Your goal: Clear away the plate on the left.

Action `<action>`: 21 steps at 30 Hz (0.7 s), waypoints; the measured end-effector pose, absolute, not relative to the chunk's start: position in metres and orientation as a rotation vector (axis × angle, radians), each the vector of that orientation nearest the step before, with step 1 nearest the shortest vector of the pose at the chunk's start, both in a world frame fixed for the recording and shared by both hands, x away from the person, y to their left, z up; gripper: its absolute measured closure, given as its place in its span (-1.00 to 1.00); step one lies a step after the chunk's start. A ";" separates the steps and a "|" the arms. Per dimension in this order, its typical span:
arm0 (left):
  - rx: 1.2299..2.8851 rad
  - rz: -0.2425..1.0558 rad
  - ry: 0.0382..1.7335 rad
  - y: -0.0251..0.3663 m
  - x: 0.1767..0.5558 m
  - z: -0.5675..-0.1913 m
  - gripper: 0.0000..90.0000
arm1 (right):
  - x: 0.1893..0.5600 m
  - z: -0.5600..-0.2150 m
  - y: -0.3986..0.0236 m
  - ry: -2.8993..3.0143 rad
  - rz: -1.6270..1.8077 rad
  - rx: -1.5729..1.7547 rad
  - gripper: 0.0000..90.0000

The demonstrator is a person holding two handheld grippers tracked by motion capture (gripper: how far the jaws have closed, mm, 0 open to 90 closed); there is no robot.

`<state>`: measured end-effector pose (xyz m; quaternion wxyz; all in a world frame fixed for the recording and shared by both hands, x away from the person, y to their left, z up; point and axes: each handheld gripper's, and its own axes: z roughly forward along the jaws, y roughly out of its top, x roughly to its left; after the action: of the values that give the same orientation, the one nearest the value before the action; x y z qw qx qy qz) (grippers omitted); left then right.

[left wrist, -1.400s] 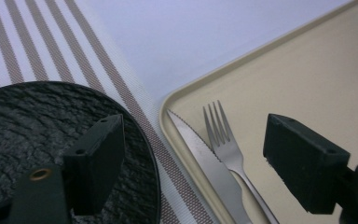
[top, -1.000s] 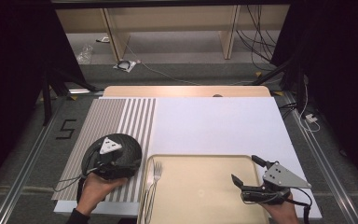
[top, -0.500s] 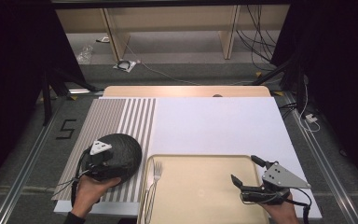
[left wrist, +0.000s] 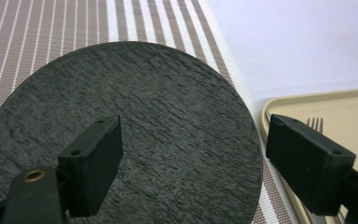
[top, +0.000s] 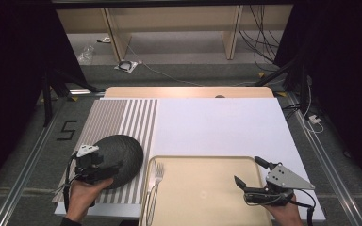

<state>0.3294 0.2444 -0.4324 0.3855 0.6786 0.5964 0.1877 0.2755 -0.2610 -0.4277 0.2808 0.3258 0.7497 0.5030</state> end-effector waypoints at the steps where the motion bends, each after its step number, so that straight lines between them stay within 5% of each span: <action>1: 1.716 0.474 1.528 0.247 0.329 -0.433 -0.59 | 0.275 -0.428 -0.261 2.007 1.351 0.873 -0.75; 21: 1.578 0.509 1.671 0.279 0.320 -0.443 -0.60 | 0.273 -0.426 -0.256 2.018 1.340 0.853 -0.75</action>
<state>0.3200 0.2789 -0.4428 0.3835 0.6190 0.6556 0.1998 0.2734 -0.2560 -0.4259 0.2827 0.3187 0.7538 0.5003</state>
